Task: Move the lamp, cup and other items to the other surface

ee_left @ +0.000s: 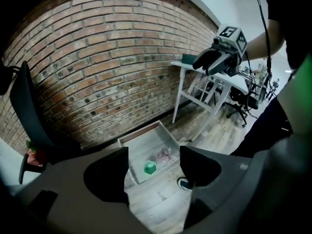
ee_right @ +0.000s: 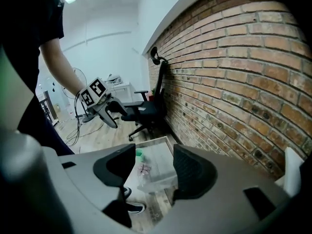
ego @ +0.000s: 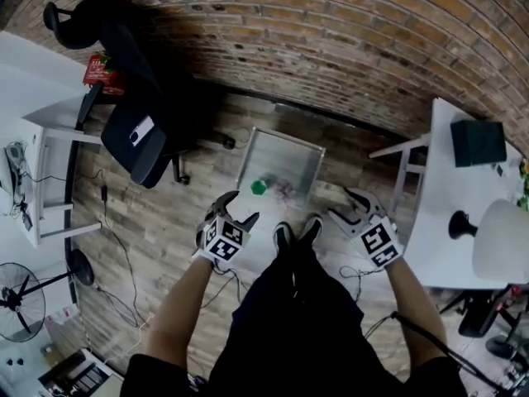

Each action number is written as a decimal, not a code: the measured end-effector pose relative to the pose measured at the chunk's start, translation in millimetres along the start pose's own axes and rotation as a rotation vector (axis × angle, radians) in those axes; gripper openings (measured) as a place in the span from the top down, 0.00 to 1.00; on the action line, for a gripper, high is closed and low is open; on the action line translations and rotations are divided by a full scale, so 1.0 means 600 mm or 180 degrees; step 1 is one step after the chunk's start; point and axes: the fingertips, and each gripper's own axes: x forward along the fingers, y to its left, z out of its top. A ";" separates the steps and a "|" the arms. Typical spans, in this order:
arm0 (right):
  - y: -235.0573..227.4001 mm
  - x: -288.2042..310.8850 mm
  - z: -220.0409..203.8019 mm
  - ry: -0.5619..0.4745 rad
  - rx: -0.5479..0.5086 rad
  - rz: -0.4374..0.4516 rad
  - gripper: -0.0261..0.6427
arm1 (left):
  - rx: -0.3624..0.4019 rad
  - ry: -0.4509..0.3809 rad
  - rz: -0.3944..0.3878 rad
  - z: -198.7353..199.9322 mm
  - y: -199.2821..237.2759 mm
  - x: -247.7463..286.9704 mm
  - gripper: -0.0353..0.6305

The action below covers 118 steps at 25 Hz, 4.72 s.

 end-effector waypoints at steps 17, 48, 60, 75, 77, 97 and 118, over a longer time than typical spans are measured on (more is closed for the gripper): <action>-0.011 0.154 -0.105 0.0310 0.0489 -0.0052 0.60 | -0.0477 0.0339 0.0072 -0.177 0.065 0.242 0.46; 0.056 0.198 -0.221 0.0575 0.0970 -0.0363 0.59 | -0.0413 0.0555 -0.0141 -0.263 0.072 0.439 0.49; 0.062 0.076 -0.043 0.0139 0.1056 -0.0715 0.62 | -0.0129 0.0267 -0.0234 -0.107 0.117 0.172 0.49; 0.064 -0.165 0.024 -0.0290 0.1330 -0.1469 0.61 | 0.0756 -0.0042 -0.0937 0.163 0.035 -0.050 0.48; 0.067 -0.203 0.012 -0.0310 0.1423 -0.1601 0.61 | 0.0908 -0.0105 -0.1066 0.199 -0.007 -0.063 0.49; 0.085 -0.513 -0.216 -0.0559 0.1699 -0.2116 0.62 | 0.1795 -0.0440 -0.1719 0.475 -0.474 -0.090 0.48; 0.095 -0.806 -0.496 -0.0499 0.2020 -0.2460 0.62 | 0.2022 -0.0371 -0.1975 0.597 -0.870 0.019 0.48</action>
